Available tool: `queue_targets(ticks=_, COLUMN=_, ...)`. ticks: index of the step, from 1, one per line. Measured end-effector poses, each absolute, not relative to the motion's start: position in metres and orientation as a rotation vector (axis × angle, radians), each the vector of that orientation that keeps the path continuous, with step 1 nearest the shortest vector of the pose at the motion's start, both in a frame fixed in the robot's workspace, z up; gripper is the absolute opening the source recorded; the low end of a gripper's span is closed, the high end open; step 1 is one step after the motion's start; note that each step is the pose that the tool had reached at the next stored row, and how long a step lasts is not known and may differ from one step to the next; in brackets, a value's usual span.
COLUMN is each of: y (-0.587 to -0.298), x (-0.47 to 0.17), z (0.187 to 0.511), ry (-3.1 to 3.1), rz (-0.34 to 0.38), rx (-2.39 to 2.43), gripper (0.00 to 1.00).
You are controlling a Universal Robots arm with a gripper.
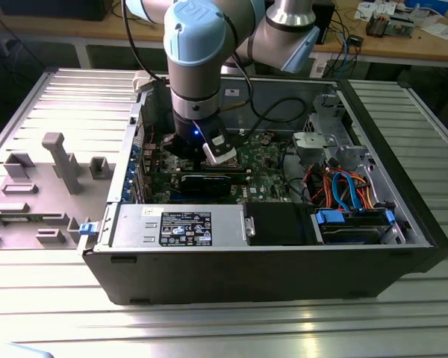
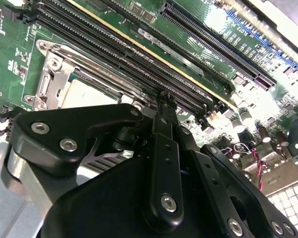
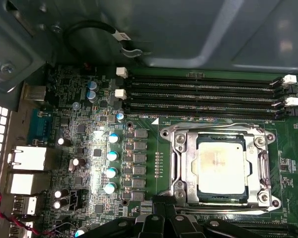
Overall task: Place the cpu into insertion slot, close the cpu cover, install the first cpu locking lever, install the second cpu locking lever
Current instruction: 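Install the second cpu locking lever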
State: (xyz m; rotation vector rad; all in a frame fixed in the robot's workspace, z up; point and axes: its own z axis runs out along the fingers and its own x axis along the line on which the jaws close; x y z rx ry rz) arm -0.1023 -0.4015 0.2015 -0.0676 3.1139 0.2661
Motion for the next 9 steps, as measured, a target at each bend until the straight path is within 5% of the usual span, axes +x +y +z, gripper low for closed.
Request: queue_targets(ticks=9, y=-0.3982, x=-0.1035, z=0.2002, ry=3.113, rz=0.27, rx=-0.068, gripper=0.11)
